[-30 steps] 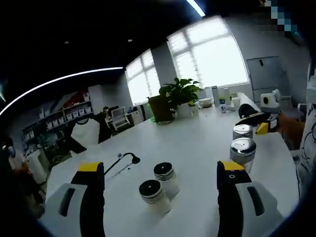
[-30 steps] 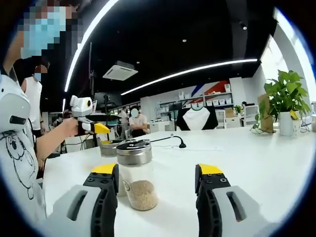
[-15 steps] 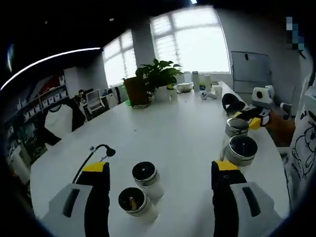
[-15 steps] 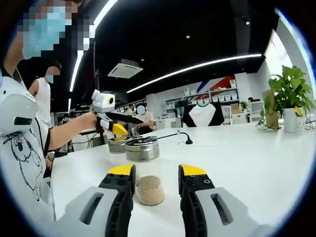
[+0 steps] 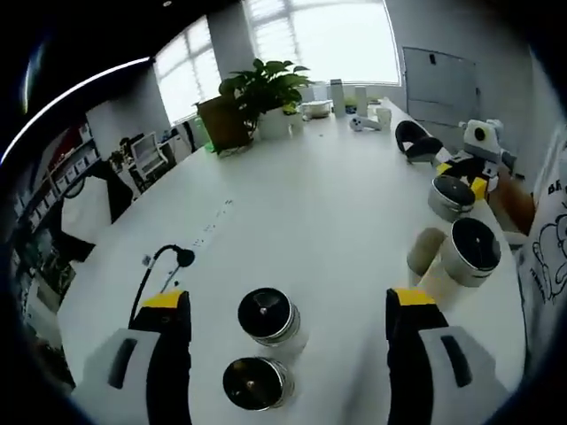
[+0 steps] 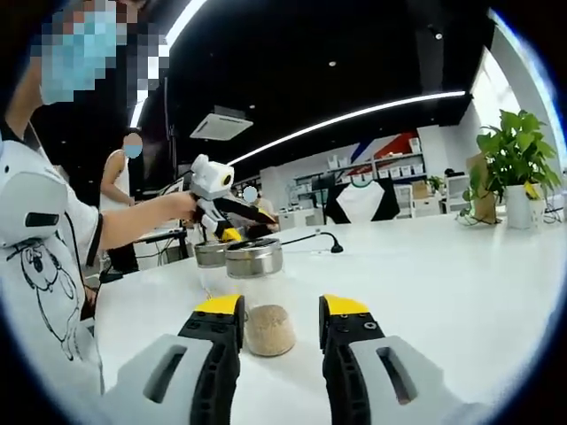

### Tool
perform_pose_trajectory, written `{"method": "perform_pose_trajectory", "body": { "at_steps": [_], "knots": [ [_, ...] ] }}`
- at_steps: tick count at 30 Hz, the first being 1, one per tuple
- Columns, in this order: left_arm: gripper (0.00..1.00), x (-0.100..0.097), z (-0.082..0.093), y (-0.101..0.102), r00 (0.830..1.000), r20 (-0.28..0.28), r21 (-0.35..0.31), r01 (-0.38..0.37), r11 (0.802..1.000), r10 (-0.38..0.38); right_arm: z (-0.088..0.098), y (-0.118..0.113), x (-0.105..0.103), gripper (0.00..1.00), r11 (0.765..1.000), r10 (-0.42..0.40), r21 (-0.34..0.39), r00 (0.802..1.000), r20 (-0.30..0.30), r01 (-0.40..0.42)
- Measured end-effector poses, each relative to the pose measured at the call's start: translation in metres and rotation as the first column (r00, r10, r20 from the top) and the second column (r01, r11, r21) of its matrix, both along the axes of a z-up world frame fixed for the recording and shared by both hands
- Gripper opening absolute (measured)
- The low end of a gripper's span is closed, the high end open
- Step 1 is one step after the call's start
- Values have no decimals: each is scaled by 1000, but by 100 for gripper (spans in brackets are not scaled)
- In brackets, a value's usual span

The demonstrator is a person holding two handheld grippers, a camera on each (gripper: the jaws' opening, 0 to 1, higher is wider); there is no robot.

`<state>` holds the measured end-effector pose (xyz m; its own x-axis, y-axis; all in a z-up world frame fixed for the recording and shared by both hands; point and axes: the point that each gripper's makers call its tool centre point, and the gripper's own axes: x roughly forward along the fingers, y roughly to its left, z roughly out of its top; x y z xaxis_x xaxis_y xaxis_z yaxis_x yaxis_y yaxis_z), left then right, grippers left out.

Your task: Rotate the seasoning bottle until the label or dispensing opening points toward the visible target arrow and the bottle remains upright within the marked orientation range

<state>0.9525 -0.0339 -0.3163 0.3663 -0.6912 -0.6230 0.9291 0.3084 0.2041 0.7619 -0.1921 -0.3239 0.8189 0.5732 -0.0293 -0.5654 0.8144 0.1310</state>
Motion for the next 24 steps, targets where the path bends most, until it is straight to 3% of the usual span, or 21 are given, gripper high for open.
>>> {"method": "perform_pose_trajectory", "body": {
  "at_steps": [3,4,7,13,15,17,21,24],
  "knots": [
    [94,3,-5,-1,1000,-3,63,19,998,-19,1,-2,-1,27,1000,-2,10,1000,6,2],
    [89,3,-6,-1,1000,-4,73,28,997,-28,1,-3,-2,27,1000,-1,13,1000,5,1],
    [80,-4,-5,-8,996,-70,61,66,996,-61,-2,-5,-2,26,1000,-3,12,1000,-2,3],
    [74,0,-13,-7,991,-87,126,109,986,-98,-5,-11,-5,24,1000,-10,17,1000,-9,10],
    [74,0,-18,-9,986,-127,117,120,986,-105,-5,-13,-5,23,1000,-13,23,1000,-9,13],
    [69,-6,-20,-11,980,-141,122,160,979,-143,-4,-15,-5,23,1000,-18,25,1000,-7,18],
    [64,-2,-24,-10,980,-148,140,154,978,-133,-4,-17,-5,22,999,-21,34,1000,-6,21],
    [50,2,-27,-6,978,-158,143,161,977,-138,-8,-17,-5,21,999,-23,27,1000,-18,23]
  ]
}}
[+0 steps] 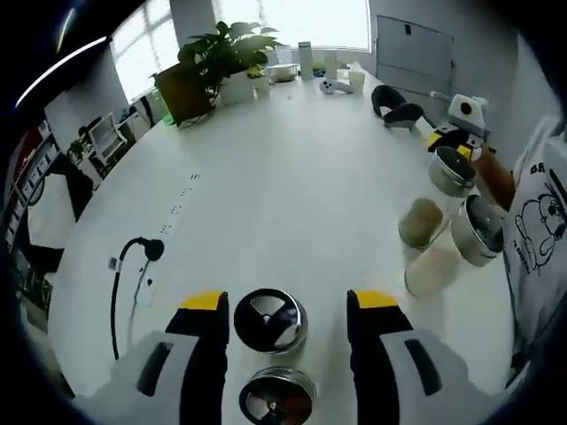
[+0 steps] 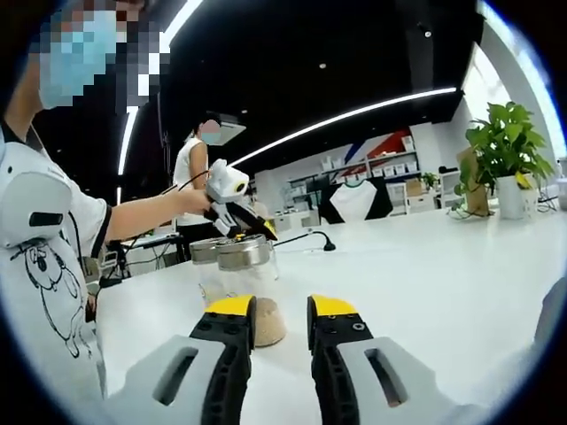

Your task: Rotate the seasoning bottle until the label or dispensing opening points toward the visible target arrow and the bottle remains upright within the marked orientation range

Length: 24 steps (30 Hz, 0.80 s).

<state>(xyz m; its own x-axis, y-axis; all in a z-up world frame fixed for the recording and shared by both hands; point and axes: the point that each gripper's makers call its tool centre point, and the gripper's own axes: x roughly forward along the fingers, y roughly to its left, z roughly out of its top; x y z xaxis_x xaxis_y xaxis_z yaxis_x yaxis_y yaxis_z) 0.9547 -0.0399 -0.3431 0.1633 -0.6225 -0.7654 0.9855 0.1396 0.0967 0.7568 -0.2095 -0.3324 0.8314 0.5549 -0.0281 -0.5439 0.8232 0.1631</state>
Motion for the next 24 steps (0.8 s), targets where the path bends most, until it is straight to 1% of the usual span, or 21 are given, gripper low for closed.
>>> {"method": "perform_pose_trajectory", "body": {
  "at_steps": [2,4,5,6,7,10,12,13,15,18,20,22,23,24],
  "knots": [
    [50,5,-3,2,1000,5,7,-7,1000,7,0,0,0,20,1000,0,2,1000,-2,0],
    [49,8,-3,2,999,-12,-6,-30,1000,29,2,-1,-1,20,1000,1,7,1000,3,-1],
    [47,8,-3,2,999,-17,-10,-33,999,33,2,-1,-1,20,1000,1,8,1000,5,-1],
    [41,8,-3,1,999,-24,-10,-31,999,30,2,-1,-1,19,1000,0,10,1000,5,0],
    [40,9,-4,0,999,-18,-9,-32,999,32,1,-1,-1,19,1000,-1,11,1000,4,1],
    [39,8,-8,-1,999,-16,6,-34,999,35,-2,-3,-2,19,1000,-6,13,1000,-4,6],
    [36,13,-10,3,999,8,36,-42,998,42,-4,-4,-3,19,1000,-10,17,1000,-9,10],
    [35,12,-9,2,998,-14,24,-56,998,57,-5,-5,-4,19,1000,-12,18,1000,-12,13],
    [35,12,-9,0,999,-7,16,-38,999,38,-5,-7,-4,18,1000,-17,19,1000,-13,17],
    [35,11,-9,-2,999,-9,20,-40,999,40,-4,-9,-5,18,999,-24,25,1000,-12,25],
    [35,8,-8,-6,1000,14,34,-23,999,22,-4,-11,-4,18,999,-29,29,999,-13,30],
    [34,6,-6,-9,999,22,42,-34,999,33,-4,-11,-4,17,999,-33,30,999,-16,33],
    [34,5,-3,-9,999,20,38,-38,999,37,-5,-11,-5,17,999,-33,31,999,-18,33],
    [34,4,4,-13,998,9,2,-62,998,62,-5,-11,-5,17,999,-32,31,999,-19,33]
  ]
}}
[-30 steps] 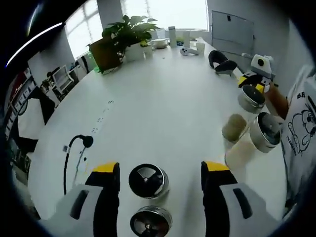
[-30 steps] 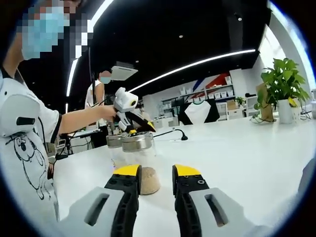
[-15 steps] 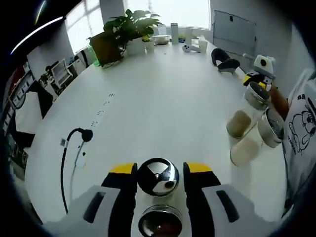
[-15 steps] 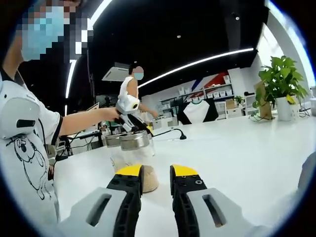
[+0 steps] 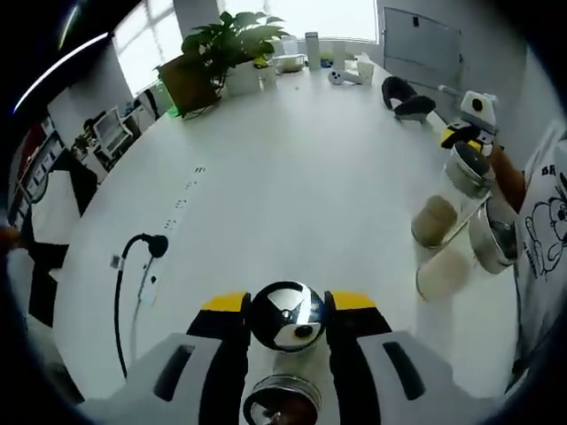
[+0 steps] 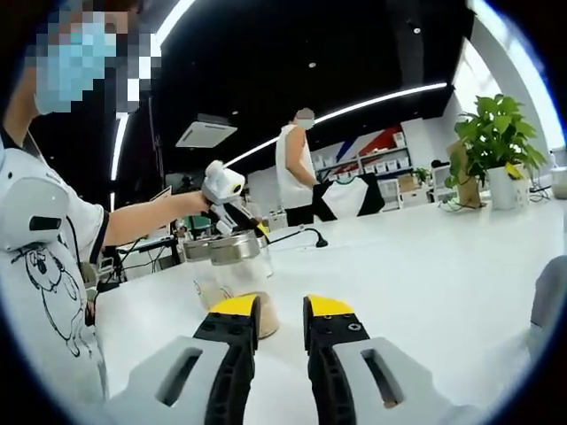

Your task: Rotate the seasoning bottle until the label or dispensing opening points toward the visible target arrow and the bottle remains upright within the marked orientation range

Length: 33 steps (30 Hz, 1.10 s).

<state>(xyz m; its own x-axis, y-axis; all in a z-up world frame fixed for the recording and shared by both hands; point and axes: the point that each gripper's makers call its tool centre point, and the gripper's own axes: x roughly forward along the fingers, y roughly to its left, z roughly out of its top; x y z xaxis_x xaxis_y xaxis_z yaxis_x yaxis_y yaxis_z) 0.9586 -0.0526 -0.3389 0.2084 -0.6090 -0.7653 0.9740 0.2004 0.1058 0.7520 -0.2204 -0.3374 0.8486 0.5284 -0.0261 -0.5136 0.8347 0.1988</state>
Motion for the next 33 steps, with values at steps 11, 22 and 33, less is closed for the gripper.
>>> {"method": "perform_pose_trajectory", "body": {
  "at_steps": [11,22,33],
  "knots": [
    [34,-34,30,4,994,94,11,62,998,-62,10,8,1,15,1000,25,-7,1000,18,-25],
    [34,-73,47,21,992,120,-49,53,997,-46,21,14,2,15,999,37,-10,998,53,-37],
    [34,-121,36,36,998,61,-85,29,996,-24,22,22,1,14,999,47,-14,998,52,-47]
  ]
}}
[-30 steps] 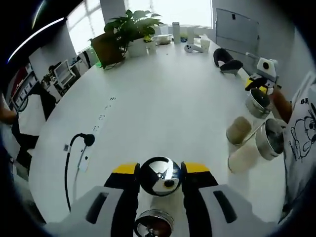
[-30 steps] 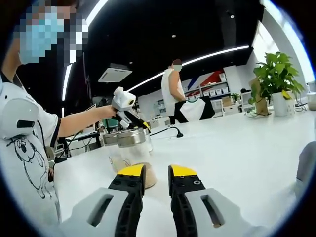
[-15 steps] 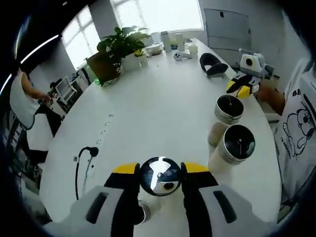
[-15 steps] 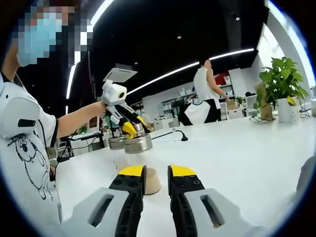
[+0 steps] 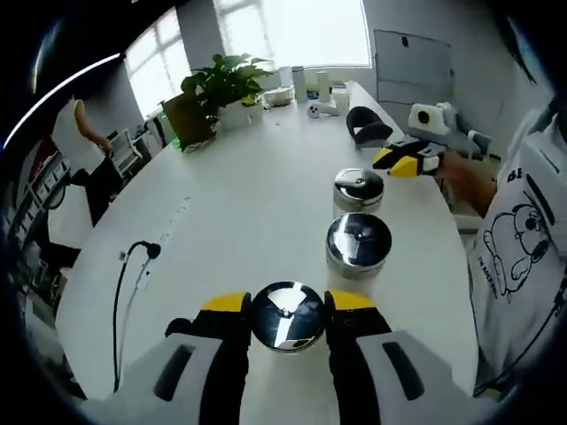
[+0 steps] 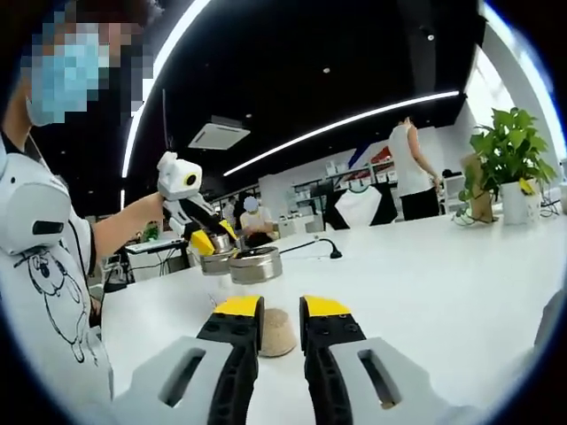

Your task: Rotate the seasoning bottle until the label or dispensing opening points toward the visible target arrow and the bottle remains upright within the marked orientation range

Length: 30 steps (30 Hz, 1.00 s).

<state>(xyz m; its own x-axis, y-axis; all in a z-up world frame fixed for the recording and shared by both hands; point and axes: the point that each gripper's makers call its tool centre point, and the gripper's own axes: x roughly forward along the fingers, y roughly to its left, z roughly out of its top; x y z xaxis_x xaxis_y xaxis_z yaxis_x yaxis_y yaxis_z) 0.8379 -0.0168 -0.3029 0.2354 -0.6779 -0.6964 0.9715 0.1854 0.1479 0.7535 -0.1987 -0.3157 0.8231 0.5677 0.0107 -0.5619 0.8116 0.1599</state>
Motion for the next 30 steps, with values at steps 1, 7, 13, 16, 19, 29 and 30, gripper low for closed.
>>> {"method": "perform_pose_trajectory", "body": {
  "at_steps": [1,7,13,16,19,29,30],
  "knots": [
    [34,-5,-4,1,1000,-18,-5,13,1000,-13,0,0,0,14,1000,-3,2,1000,-1,3],
    [34,-16,-24,8,999,-36,26,31,999,-30,-3,3,1,14,1000,-3,-17,1000,-18,2],
    [34,-19,-27,12,998,-67,-20,18,1000,-19,-6,4,-1,14,1000,-10,-28,1000,-30,10],
    [34,-26,-28,12,997,-61,-24,42,999,-43,-8,4,-1,14,999,-21,-29,999,-36,20],
    [34,-31,-27,9,996,-68,-39,63,997,-66,-9,7,-1,13,999,-20,-39,999,-45,18],
    [34,-32,-39,5,995,-55,-51,82,995,-85,-9,15,1,13,997,-4,-78,998,-58,0],
    [34,-31,-42,5,995,-44,-41,83,996,-84,-9,14,0,13,997,-7,-79,998,-59,2]
  ]
}}
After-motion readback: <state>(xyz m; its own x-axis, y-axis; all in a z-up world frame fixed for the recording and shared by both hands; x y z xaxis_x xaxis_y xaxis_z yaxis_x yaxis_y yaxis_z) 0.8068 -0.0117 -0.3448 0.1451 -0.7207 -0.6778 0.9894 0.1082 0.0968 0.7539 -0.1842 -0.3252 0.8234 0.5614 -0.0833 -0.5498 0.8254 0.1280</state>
